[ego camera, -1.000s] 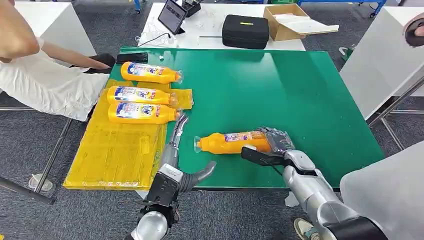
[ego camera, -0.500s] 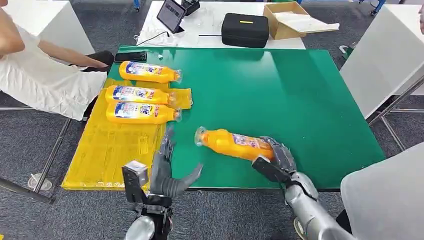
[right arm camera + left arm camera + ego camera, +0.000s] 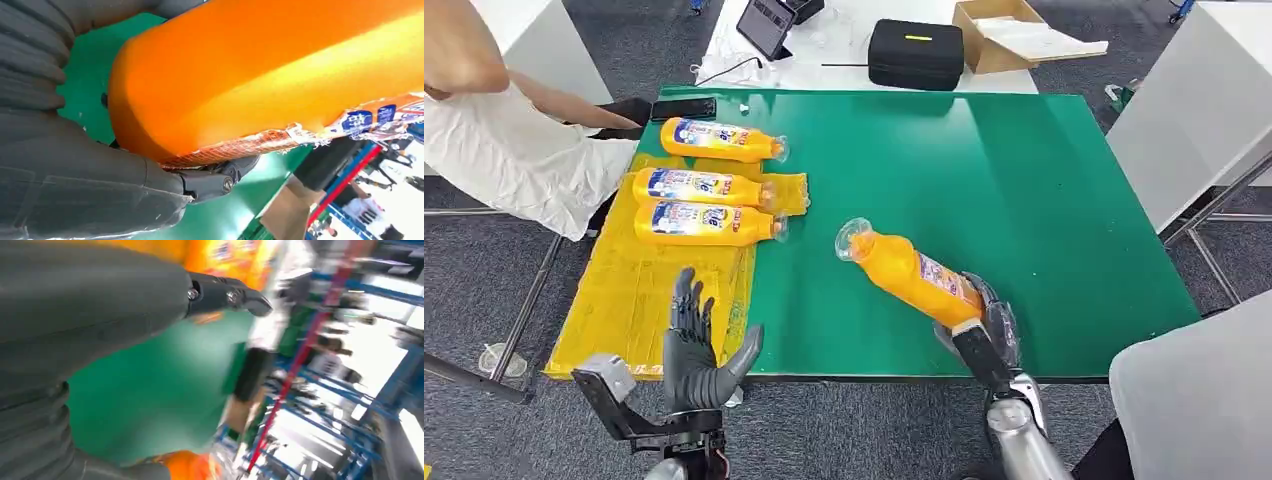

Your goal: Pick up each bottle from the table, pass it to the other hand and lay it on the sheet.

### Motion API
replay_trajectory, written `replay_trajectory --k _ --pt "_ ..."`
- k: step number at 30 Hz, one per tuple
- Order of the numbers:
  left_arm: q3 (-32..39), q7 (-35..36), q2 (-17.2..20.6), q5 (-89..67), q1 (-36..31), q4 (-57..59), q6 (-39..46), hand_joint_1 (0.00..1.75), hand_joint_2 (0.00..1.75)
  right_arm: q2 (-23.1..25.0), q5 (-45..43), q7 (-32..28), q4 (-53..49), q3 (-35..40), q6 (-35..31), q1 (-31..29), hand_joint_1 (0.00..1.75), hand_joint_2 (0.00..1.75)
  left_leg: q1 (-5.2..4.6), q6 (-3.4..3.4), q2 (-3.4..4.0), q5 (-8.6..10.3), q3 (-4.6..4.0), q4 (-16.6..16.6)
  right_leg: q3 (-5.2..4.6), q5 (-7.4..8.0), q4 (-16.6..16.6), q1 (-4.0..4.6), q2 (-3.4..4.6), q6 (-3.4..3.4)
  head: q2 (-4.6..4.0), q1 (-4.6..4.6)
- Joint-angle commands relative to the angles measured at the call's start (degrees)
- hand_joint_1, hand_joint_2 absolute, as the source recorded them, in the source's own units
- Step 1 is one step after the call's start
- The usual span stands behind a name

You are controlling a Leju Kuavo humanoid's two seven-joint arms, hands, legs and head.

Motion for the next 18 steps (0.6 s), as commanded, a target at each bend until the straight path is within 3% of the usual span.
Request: replay_trajectory --k 1,18 --pt "-3.17 3.95 2.20 5.69 -4.73 9.44 -8.20 0.00 1.75 4.31 -0.05 -1.27 -6.24 12.11 6.18 0.26 1.75 1.75 -0.03 0.02 0.14 -0.04 0.24 -0.07 0.17 -0.05 0.00 0.01 0.04 -0.13 0.00 0.02" --pt "-4.15 4.82 0.44 4.77 -8.10 12.55 -11.51 0.00 1.75 4.90 -0.12 0.73 -0.68 23.43 6.48 -4.04 1.75 1.75 -0.03 0.01 -0.01 0.03 0.08 -0.06 0.04 -0.01 -0.01 -0.02 -0.08 -0.09 0.00 0.02"
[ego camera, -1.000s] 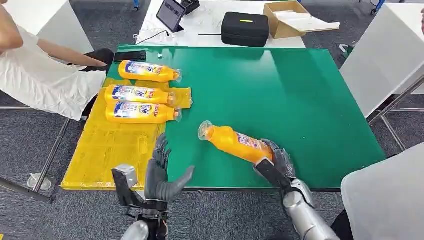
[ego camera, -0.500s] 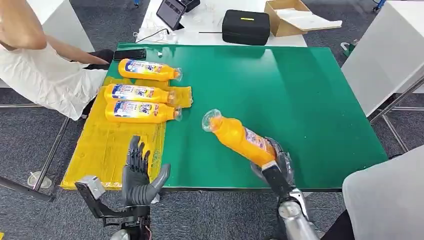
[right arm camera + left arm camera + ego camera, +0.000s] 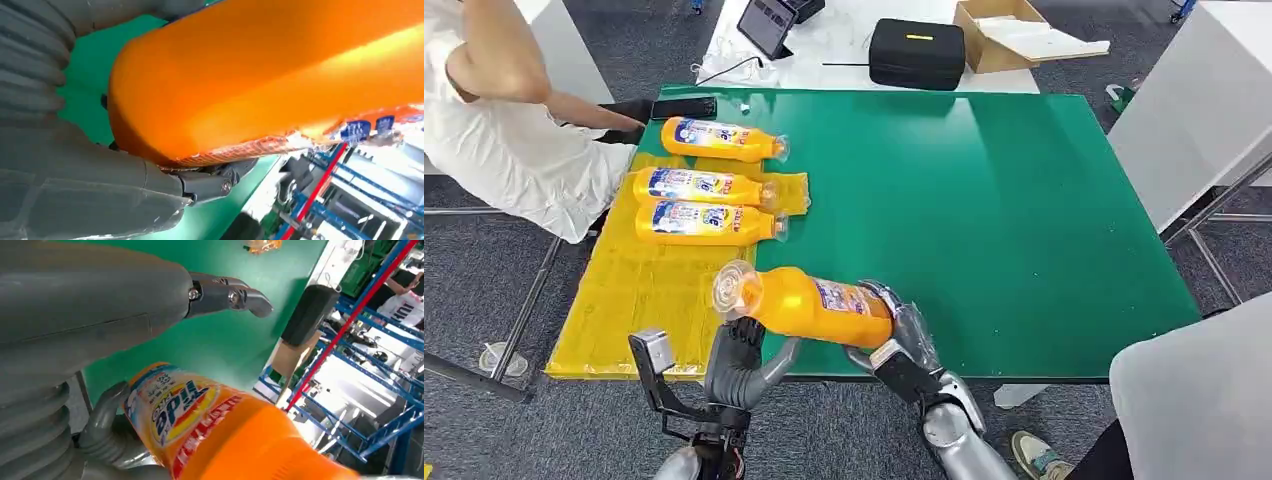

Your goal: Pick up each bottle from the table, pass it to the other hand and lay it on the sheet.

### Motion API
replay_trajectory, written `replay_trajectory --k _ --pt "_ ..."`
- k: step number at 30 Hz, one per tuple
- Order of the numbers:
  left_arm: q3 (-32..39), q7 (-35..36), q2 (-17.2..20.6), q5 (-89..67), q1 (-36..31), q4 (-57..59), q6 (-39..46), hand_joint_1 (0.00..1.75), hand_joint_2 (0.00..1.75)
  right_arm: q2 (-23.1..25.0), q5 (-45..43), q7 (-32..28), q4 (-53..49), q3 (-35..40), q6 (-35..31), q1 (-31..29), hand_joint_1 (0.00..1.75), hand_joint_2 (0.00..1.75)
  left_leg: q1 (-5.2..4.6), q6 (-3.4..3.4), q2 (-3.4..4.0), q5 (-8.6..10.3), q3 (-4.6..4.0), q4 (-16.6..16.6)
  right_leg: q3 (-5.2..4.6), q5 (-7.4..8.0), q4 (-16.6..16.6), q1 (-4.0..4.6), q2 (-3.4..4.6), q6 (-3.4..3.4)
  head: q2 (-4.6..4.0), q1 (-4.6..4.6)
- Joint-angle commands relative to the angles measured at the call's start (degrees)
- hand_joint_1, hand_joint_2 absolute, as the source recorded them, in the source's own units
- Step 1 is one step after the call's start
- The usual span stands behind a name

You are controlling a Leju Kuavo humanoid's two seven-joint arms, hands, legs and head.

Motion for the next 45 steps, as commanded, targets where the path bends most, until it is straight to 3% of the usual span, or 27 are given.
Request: replay_trajectory --k 1,18,19,24,25,30,32,42,44,45 --pt "-1.79 -0.60 0.22 -1.65 -3.82 4.87 -0.69 0.00 1.75 0.09 -0.42 0.45 5.29 6.44 -0.28 -4.13 1.75 1.75 -0.02 0.04 0.10 -0.03 0.17 -0.05 0.15 -0.01 -0.03 0.00 0.02 -0.06 0.00 0.00" --pt "-3.01 -1.66 0.06 -2.89 -5.01 4.00 -3.42 0.00 1.75 0.58 -0.92 1.99 9.45 9.67 0.55 -6.49 1.75 1.75 -0.02 0.05 0.05 -0.03 0.19 -0.05 0.18 -0.03 -0.02 0.02 -0.03 -0.07 0.00 0.02" --pt "-2.62 -1.62 -0.39 -3.14 -5.46 4.95 -1.81 0.45 1.75 0.42 0.30 2.31 9.79 10.55 -0.35 -6.71 1.75 1.75 -0.03 0.04 0.05 -0.02 0.14 -0.05 0.13 -0.02 -0.01 0.01 -0.02 -0.06 0.00 0.02" --pt "-2.57 -1.62 -0.41 -3.14 -5.60 4.95 -1.81 0.45 1.75 0.46 0.31 2.32 9.78 10.56 -0.39 -6.69 1.75 1.75 -0.04 0.06 0.05 -0.03 0.23 -0.07 0.22 -0.04 -0.03 0.00 -0.04 -0.07 0.00 0.02" --pt "-2.28 -1.72 -0.64 -2.35 -5.84 5.43 -2.20 1.75 1.75 0.51 0.03 2.25 9.78 10.87 0.23 -6.80 1.75 1.75 -0.03 0.05 0.04 -0.03 0.21 -0.06 0.20 -0.04 -0.03 0.01 -0.04 -0.07 0.00 0.02" --pt "-1.45 -1.98 -0.73 0.32 -5.94 4.32 -4.80 1.75 1.75 0.92 -1.26 1.87 9.80 12.09 2.66 -6.71 1.75 1.75 -0.03 0.06 0.08 -0.05 0.22 -0.04 0.20 -0.04 -0.01 0.01 -0.01 -0.07 0.00 0.00" --pt "-1.66 -2.14 -0.49 0.81 -5.99 3.84 -6.36 1.75 1.75 1.21 -4.05 1.20 9.45 11.82 5.58 -6.32 1.64 1.75 0.00 0.02 0.05 0.00 0.06 -0.03 0.06 0.00 -0.01 0.03 0.00 -0.04 0.02 0.02" --pt "-1.65 -2.14 -0.49 0.81 -6.00 3.84 -6.36 1.75 1.75 1.21 -4.05 1.20 9.48 11.86 5.59 -6.22 1.64 1.75 -0.03 0.05 0.06 -0.06 0.22 -0.03 0.21 -0.07 0.01 0.02 -0.04 -0.08 0.00 0.00" --pt "-1.86 -2.30 -0.40 0.52 -6.02 3.94 -6.65 1.75 1.75 1.03 -4.31 0.99 9.08 12.02 6.23 -6.09 1.34 1.75 -0.01 0.03 0.03 -0.01 0.09 -0.03 0.09 -0.02 0.00 0.02 -0.03 -0.05 0.00 0.00" --pt "-1.87 -2.42 -0.42 0.26 -6.05 4.09 -6.62 1.75 1.75 1.10 -4.63 0.99 8.94 11.99 6.53 -5.84 0.93 1.75 -0.03 0.05 0.05 -0.06 0.23 -0.03 0.22 -0.07 0.01 0.02 -0.05 -0.08 0.00 0.00"
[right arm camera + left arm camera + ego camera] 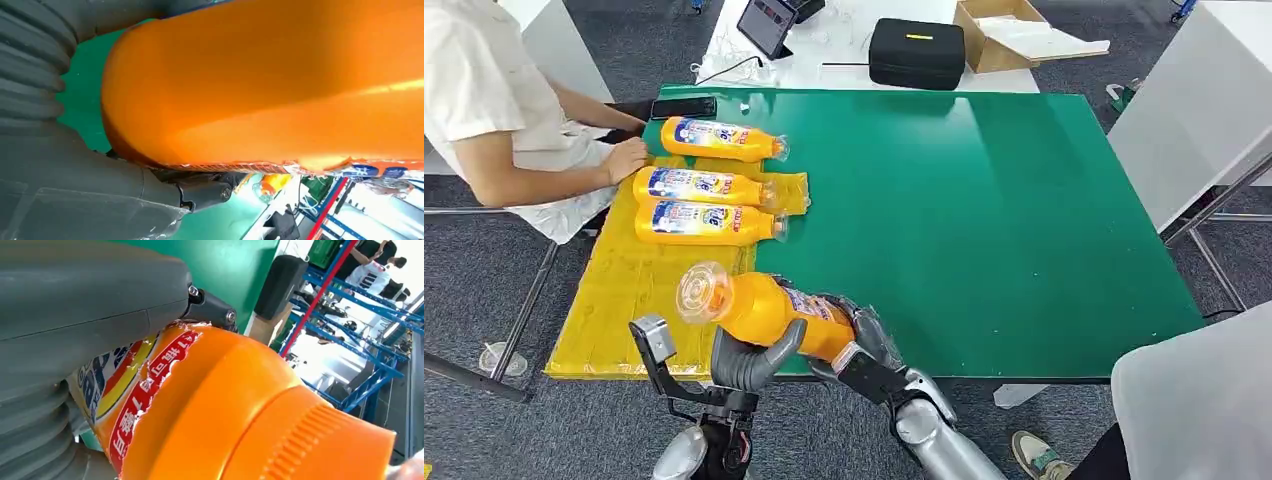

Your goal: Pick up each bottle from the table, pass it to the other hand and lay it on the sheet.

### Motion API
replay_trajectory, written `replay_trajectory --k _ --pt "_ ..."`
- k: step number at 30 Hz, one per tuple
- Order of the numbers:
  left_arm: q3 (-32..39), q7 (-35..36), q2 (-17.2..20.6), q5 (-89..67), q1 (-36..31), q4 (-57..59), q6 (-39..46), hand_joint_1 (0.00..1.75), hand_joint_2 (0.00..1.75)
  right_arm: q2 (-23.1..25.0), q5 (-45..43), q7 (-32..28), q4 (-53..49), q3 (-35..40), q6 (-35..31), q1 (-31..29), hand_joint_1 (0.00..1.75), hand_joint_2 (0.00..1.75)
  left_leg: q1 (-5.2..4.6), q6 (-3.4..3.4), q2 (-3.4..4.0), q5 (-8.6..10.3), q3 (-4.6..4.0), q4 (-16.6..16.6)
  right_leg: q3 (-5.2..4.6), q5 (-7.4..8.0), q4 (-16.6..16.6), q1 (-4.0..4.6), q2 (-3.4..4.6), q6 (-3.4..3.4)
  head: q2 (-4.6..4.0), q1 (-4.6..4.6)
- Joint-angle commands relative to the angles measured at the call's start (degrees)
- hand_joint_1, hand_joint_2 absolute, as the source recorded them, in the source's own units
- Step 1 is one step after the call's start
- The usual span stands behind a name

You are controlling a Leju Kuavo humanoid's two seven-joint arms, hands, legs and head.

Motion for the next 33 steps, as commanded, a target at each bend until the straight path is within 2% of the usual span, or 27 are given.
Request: replay_trajectory --k 1,2,7,9,10,11,14,16,17,19,20,21,22,23,25,27,28,29,30,31,32,33 --pt "-1.51 -0.08 0.67 -0.91 -2.43 2.47 -0.18 1.75 1.75 0.24 -1.05 -0.21 2.80 2.29 2.25 -1.20 0.19 1.75 -0.04 0.05 0.01 -0.03 0.18 -0.03 0.16 -0.05 0.00 -0.01 -0.06 -0.07 0.02 -0.02" --pt "-1.35 -0.50 0.63 -1.30 -2.43 2.46 0.16 1.75 1.75 0.13 -1.16 -0.16 2.81 2.24 2.29 -1.00 0.00 1.75 -0.05 0.07 0.03 -0.07 0.29 -0.04 0.27 -0.08 -0.01 -0.01 -0.07 -0.10 0.00 0.00" --pt "1.05 -3.03 0.84 -4.48 -1.85 0.45 4.49 1.75 1.75 0.16 -4.03 0.29 2.15 -0.33 2.50 0.70 0.00 1.75 -0.02 0.03 -0.01 -0.01 0.09 -0.04 0.07 -0.02 -0.03 0.00 -0.05 -0.04 0.00 0.00" --pt "3.48 -5.28 0.47 -8.03 -1.64 -1.13 10.11 1.75 1.75 0.23 -8.20 1.48 0.73 -1.51 7.62 2.70 0.00 1.75 -0.03 0.05 -0.02 -0.05 0.23 -0.04 0.21 -0.08 -0.02 0.01 -0.10 -0.08 0.00 -0.02" --pt "4.77 -5.38 0.15 -9.24 -1.67 -2.24 12.53 1.62 1.75 0.03 -9.42 1.67 0.21 -1.56 9.47 3.60 0.00 0.00 -0.02 0.05 -0.06 -0.03 0.18 -0.04 0.18 -0.07 -0.03 0.01 -0.14 -0.07 0.00 0.00" --pt "6.48 -5.38 -0.47 -10.05 -1.59 -3.43 14.75 1.75 1.75 -0.08 -9.52 1.63 0.12 -1.50 9.52 4.38 0.00 0.00 -0.04 0.07 -0.06 -0.07 0.29 -0.05 0.29 -0.12 -0.02 0.00 -0.16 -0.10 0.00 0.00" --pt "11.95 -5.38 -1.37 -13.90 -2.04 -6.54 22.39 1.75 1.75 -0.41 -9.18 0.69 -0.11 -2.71 6.54 6.76 0.00 0.00 -0.04 0.06 -0.11 -0.07 0.22 -0.01 0.23 -0.13 0.03 0.00 -0.20 -0.09 0.00 -0.02" --pt "14.29 -5.38 -0.84 -30.16 -2.27 -9.44 35.93 1.75 1.75 -1.51 -6.62 -1.48 -0.71 -5.72 -1.00 7.75 0.00 0.00 -0.02 0.04 -0.08 -0.03 0.13 -0.02 0.13 -0.07 0.00 0.01 -0.15 -0.07 0.00 0.00" --pt "16.57 -5.38 -0.90 -35.82 -2.41 -7.37 36.92 1.75 1.75 -2.17 -4.35 -2.54 -1.07 -7.85 -6.40 7.94 0.00 0.00 -0.02 0.06 -0.08 -0.07 0.23 0.00 0.23 -0.12 0.03 0.02 -0.18 -0.10 0.00 0.00" --pt "22.75 -5.38 -1.76 -47.47 -2.46 -2.89 36.92 1.75 1.75 -4.48 5.15 -3.08 -2.42 -13.01 -22.26 8.07 0.00 0.00 -0.03 0.05 -0.06 0.01 0.14 -0.06 0.13 -0.03 -0.04 0.00 -0.12 -0.05 0.00 0.00" --pt "23.45 -5.38 -1.42 -49.73 -2.61 -1.34 36.92 1.75 1.75 -5.75 10.63 -2.04 -2.58 -14.71 -27.80 7.87 0.00 0.00 -0.08 0.09 -0.07 -0.01 0.28 -0.09 0.26 -0.06 -0.06 -0.03 -0.17 -0.07 0.00 -0.02" --pt "24.03 -5.38 -1.44 -50.83 -3.15 0.61 36.92 1.75 1.75 -4.00 31.12 2.16 -6.83 -26.32 -31.15 9.72 0.00 0.00 -0.10 0.09 -0.08 0.03 0.23 -0.13 0.19 -0.03 -0.08 -0.07 -0.15 -0.03 0.00 -0.02" --pt "23.58 -5.38 -1.21 -51.47 -3.67 2.14 36.92 1.75 1.75 -3.21 42.09 3.80 -8.85 -34.48 -31.15 10.61 0.00 0.00 -0.12 0.12 -0.10 0.02 0.30 -0.13 0.29 -0.05 -0.10 -0.08 -0.21 -0.04 0.00 0.00" --pt "23.28 -5.38 -1.41 -51.80 -4.12 3.20 36.92 1.75 1.75 -2.83 46.24 2.35 -10.01 -39.86 -31.15 11.08 0.00 1.75 -0.15 0.17 -0.33 0.04 0.33 -0.12 0.40 -0.10 -0.09 -0.10 -0.46 -0.05 0.00 0.02" --pt "22.07 -5.38 -1.40 -51.46 -4.00 3.87 36.92 1.75 1.75 0.28 41.59 -3.91 -12.11 -48.95 -31.15 10.93 0.00 1.75 -0.17 0.18 -0.40 0.08 0.21 -0.09 0.33 -0.10 -0.05 -0.14 -0.52 -0.01 0.00 0.02" --pt "21.10 -3.95 -0.69 -53.94 -3.83 4.28 36.92 1.75 1.75 2.03 43.92 -5.48 -16.21 -52.44 -31.15 11.80 0.00 1.75 -0.21 0.13 -0.27 0.07 0.16 -0.07 0.14 -0.07 0.02 -0.24 -0.38 -0.03 0.00 0.00" --pt "21.42 -0.92 -0.18 -60.98 -3.75 5.13 36.92 1.75 1.75 1.85 38.07 -7.63 -17.33 -49.95 -31.15 12.44 0.00 1.75 -0.19 0.07 -0.20 0.04 0.08 -0.02 0.06 -0.04 0.02 -0.16 -0.28 -0.03 0.00 -0.02" --pt "21.32 -0.60 0.18 -62.45 -3.98 5.91 36.92 1.75 1.75 2.41 38.71 -7.63 -18.32 -49.72 -31.15 12.83 0.00 1.75 -0.21 0.11 -0.25 -0.05 0.31 -0.02 0.31 -0.17 0.05 -0.16 -0.41 -0.12 0.00 -0.02" --pt "21.67 0.52 0.71 -68.20 -4.24 6.99 36.92 1.71 1.75 2.47 40.06 -7.63 -18.94 -48.92 -31.15 13.12 0.00 1.75 -0.18 0.11 -0.24 0.07 0.05 -0.04 0.10 -0.03 -0.01 -0.16 -0.33 -0.01 0.00 0.00" --pt "21.32 7.40 2.61 -87.09 -5.34 11.53 36.92 1.66 1.75 1.43 37.62 -7.42 -17.19 -43.76 -31.15 13.07 0.00 1.75 -0.17 0.14 -0.23 0.02 0.19 -0.05 0.25 -0.08 -0.03 -0.14 -0.38 -0.06 0.00 0.02" --pt "19.58 8.53 4.10 -86.68 -7.16 17.66 36.92 1.75 1.75 1.84 38.80 -5.72 -16.65 -41.64 -31.15 12.75 0.00 1.75 -0.16 0.11 -0.12 0.04 0.17 -0.11 0.21 -0.01 -0.08 -0.14 -0.23 -0.04 0.00 0.02" --pt "17.63 9.06 5.02 -86.87 -8.86 22.57 36.72 1.75 1.75 2.05 38.29 -5.78 -15.91 -40.12 -31.15 12.56 0.00 1.75 -0.16 0.11 -0.04 0.00 0.30 -0.15 0.33 -0.04 -0.10 -0.12 -0.17 -0.09 0.00 0.02"
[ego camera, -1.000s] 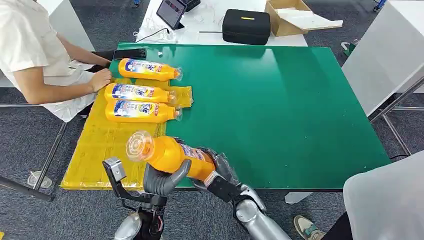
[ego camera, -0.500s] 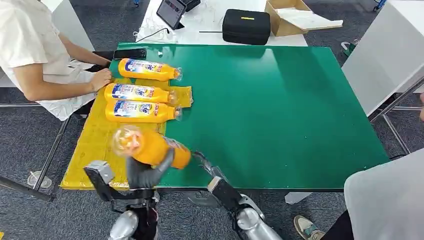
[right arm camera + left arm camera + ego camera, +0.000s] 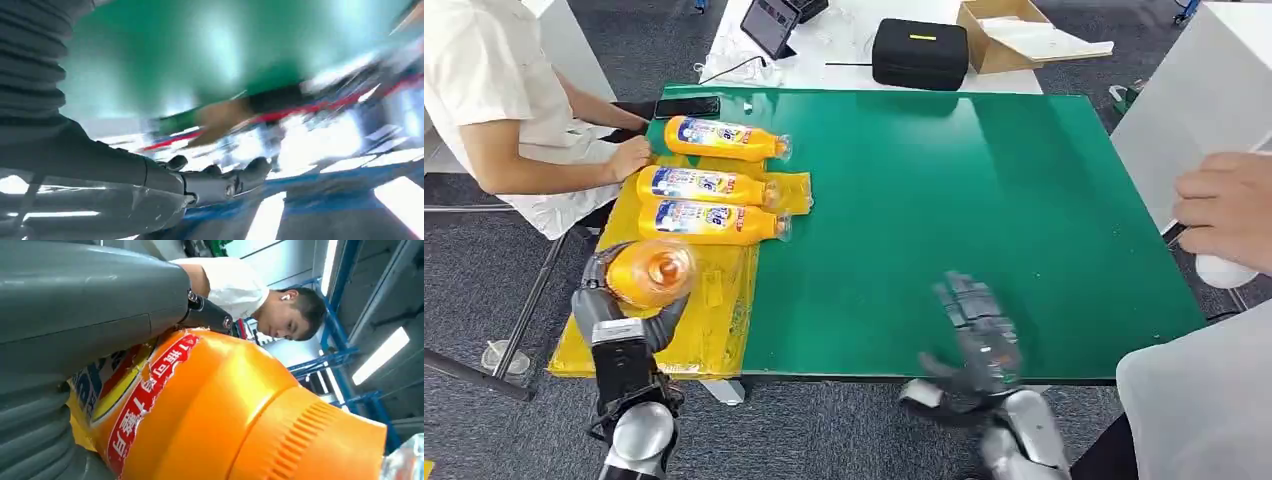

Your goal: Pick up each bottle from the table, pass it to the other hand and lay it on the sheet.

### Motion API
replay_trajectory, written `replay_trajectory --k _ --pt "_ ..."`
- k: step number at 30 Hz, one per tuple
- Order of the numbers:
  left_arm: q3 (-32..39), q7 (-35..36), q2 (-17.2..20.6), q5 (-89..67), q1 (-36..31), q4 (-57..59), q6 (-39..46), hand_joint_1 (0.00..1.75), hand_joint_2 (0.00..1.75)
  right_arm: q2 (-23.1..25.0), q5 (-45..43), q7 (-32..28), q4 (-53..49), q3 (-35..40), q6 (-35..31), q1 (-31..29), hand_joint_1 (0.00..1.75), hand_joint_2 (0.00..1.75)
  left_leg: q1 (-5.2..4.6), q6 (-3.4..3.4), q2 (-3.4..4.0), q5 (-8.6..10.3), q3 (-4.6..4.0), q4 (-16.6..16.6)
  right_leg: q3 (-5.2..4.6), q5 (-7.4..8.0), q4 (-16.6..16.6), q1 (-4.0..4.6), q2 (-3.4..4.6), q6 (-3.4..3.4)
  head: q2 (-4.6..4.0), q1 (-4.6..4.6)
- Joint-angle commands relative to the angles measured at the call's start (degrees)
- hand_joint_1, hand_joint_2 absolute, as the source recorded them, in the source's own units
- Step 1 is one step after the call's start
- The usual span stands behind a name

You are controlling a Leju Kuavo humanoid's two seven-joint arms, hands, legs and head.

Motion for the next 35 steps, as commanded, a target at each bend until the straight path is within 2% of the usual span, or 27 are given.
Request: replay_trajectory --k 1,3,6,11,14,15,16,17,18,23,35 --pt "-3.05 12.14 6.45 -29.42 -8.38 26.00 0.11 1.75 1.75 3.40 -5.97 0.16 -3.34 -1.16 -0.18 1.41 0.00 1.75 -0.07 -0.01 0.16 -0.02 0.39 -0.22 0.28 -0.01 -0.11 -0.04 0.08 -0.10 0.00 -0.02" --pt "-7.16 16.35 7.71 -31.97 -12.32 35.02 -4.91 1.75 1.75 1.89 -8.40 1.64 2.17 5.40 -0.18 -0.45 0.00 1.75 -0.03 -0.04 0.17 -0.02 0.44 -0.22 0.29 0.02 -0.15 0.00 0.06 -0.11 0.00 -0.02" --pt "-10.84 20.14 9.50 -36.44 -16.68 42.26 -7.73 1.75 1.75 2.35 -9.08 0.49 6.18 8.16 -0.18 -1.58 0.00 1.75 0.08 -0.07 0.16 0.01 0.31 -0.14 0.15 0.04 -0.09 0.09 0.05 -0.11 0.00 -0.02" --pt "-11.91 22.29 9.95 -38.62 -19.18 44.84 -8.26 1.75 1.75 2.84 -10.64 -0.88 8.45 8.86 -0.18 -2.48 0.00 1.75 0.15 -0.14 0.20 0.04 0.27 -0.09 0.12 0.01 -0.02 0.18 0.05 -0.15 0.00 0.00" --pt "-12.67 24.86 10.05 -40.41 -21.06 47.10 -9.78 1.75 1.75 2.61 -13.59 -1.19 10.92 11.93 -0.18 -3.59 0.00 1.75 0.13 -0.14 0.25 0.03 0.26 -0.08 0.10 0.01 0.01 0.16 0.10 -0.14 0.00 -0.04" --pt "-12.36 24.84 9.88 -39.74 -21.76 48.18 -11.62 1.64 1.75 2.31 -15.03 -1.01 12.02 13.58 -0.18 -4.18 0.00 1.75 0.15 -0.14 0.21 0.04 0.20 -0.06 0.06 0.02 0.01 0.16 0.08 -0.12 0.00 -0.02" --pt "-11.82 24.48 9.62 -38.66 -22.11 48.71 -13.32 1.13 1.75 2.12 -15.14 -0.62 12.31 14.45 -0.18 -4.34 0.00 1.75 0.13 -0.12 0.23 0.00 0.32 -0.08 0.18 -0.01 0.00 0.16 0.08 -0.15 0.00 -0.02" --pt "-11.17 24.39 9.32 -37.52 -22.48 49.18 -15.42 0.09 1.75 2.14 -15.84 -0.68 12.30 15.08 -0.18 -4.29 0.00 1.75 0.16 -0.13 0.24 0.01 0.24 -0.04 0.12 0.00 0.02 0.18 0.12 -0.14 0.00 -0.02" --pt "-11.11 24.54 9.20 -37.18 -22.78 49.22 -16.89 0.00 1.75 2.06 -16.85 -0.63 12.42 15.86 -0.18 -4.30 0.00 1.75 0.14 -0.14 0.21 0.03 0.15 -0.04 0.04 0.02 0.03 0.16 0.11 -0.12 0.00 -0.02" --pt "-10.91 25.99 8.25 -36.09 -23.78 48.58 -20.89 0.00 1.75 1.11 -19.52 0.51 11.93 18.47 -0.18 -3.97 0.00 1.75 0.12 -0.12 0.17 0.04 0.20 -0.05 0.10 0.01 0.03 0.15 0.07 -0.14 0.00 -0.02" --pt "-10.96 26.07 8.18 -35.96 -23.72 48.30 -21.14 0.00 1.75 1.02 -19.61 0.58 11.85 18.55 -0.18 -3.93 0.00 1.75 0.09 -0.12 0.17 0.08 0.29 -0.05 0.19 0.01 0.04 0.12 0.07 -0.13 0.00 0.00"
